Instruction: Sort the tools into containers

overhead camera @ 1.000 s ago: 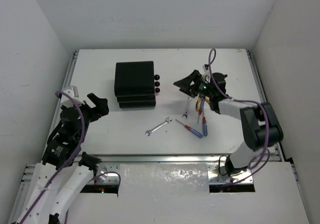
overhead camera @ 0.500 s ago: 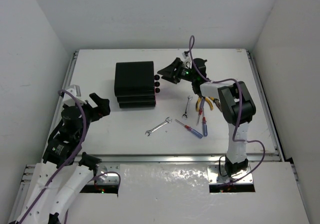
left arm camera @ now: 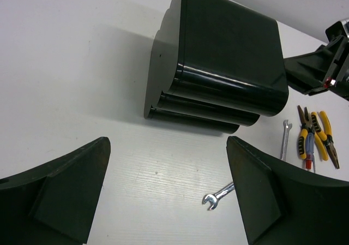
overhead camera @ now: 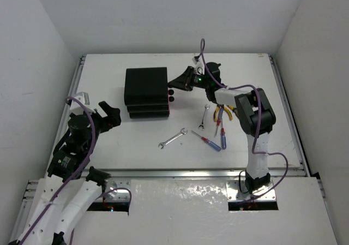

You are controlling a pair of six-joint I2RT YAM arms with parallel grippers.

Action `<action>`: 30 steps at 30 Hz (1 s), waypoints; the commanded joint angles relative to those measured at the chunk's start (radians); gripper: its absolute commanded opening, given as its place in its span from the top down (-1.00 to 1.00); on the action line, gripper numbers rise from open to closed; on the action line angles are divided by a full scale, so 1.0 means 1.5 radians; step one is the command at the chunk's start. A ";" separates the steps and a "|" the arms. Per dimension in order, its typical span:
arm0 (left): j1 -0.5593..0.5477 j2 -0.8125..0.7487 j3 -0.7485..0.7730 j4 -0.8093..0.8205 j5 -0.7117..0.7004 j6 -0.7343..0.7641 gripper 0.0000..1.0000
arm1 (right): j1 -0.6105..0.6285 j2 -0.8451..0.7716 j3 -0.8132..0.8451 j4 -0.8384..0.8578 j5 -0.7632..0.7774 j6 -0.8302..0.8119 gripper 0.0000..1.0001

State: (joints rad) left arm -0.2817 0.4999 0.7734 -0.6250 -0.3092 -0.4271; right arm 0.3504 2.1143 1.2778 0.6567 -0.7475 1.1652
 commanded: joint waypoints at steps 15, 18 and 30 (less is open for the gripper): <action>0.000 -0.003 0.016 0.031 0.004 0.006 -0.72 | -0.044 -0.034 -0.065 0.074 -0.052 -0.005 0.72; -0.001 -0.002 0.015 0.031 0.003 0.006 -0.71 | -0.057 -0.048 -0.084 0.071 -0.059 -0.015 0.73; 0.000 -0.001 0.016 0.030 0.001 0.003 -0.72 | -0.085 -0.087 -0.110 0.045 -0.080 -0.040 0.61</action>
State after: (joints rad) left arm -0.2817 0.4995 0.7734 -0.6250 -0.3096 -0.4271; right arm 0.2253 2.0319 1.1179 0.7376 -0.8246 1.1481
